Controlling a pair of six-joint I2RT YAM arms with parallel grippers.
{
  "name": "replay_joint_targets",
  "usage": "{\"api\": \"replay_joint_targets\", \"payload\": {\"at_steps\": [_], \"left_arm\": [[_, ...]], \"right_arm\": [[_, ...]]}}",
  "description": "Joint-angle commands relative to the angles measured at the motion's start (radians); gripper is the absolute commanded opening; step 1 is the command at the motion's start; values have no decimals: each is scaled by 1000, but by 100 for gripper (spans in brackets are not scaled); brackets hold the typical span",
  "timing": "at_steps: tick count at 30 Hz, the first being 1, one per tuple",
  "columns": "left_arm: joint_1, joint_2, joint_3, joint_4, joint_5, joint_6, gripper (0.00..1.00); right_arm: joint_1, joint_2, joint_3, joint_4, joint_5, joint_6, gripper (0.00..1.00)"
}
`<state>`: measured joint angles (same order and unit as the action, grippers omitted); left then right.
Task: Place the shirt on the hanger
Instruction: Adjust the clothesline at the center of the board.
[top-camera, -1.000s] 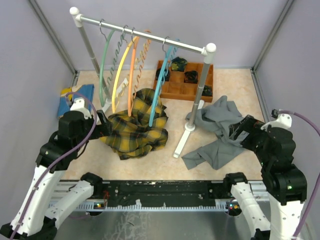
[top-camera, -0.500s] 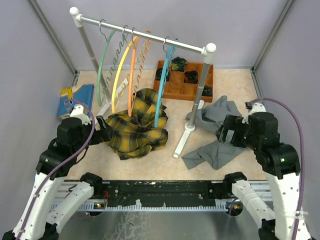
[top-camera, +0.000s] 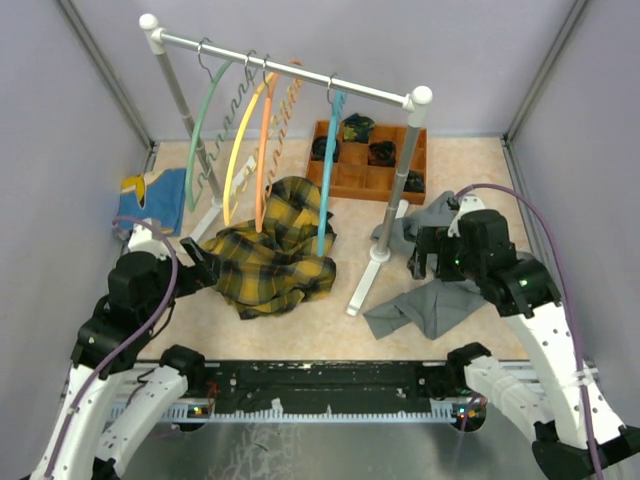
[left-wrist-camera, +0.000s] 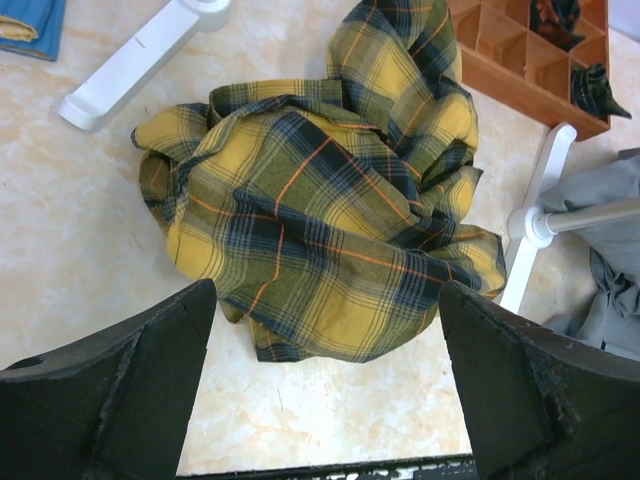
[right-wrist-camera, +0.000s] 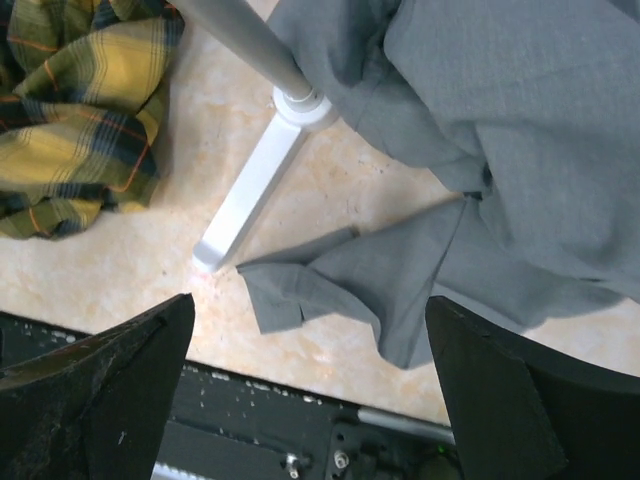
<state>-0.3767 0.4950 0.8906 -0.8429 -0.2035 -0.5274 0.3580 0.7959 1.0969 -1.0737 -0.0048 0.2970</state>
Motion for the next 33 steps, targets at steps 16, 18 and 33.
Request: {"api": "replay_joint_targets", "payload": {"at_steps": [16, 18, 33], "left_arm": [[7, -70, -101, 174, -11, 14, 96], [7, -68, -102, 175, -6, 14, 96], [8, -45, -107, 183, 6, 18, 95]], "right_arm": [[7, 9, -504, 1196, -74, 44, 97], [7, 13, -545, 1282, -66, 35, 98], [7, 120, -622, 1665, -58, -123, 99]]}}
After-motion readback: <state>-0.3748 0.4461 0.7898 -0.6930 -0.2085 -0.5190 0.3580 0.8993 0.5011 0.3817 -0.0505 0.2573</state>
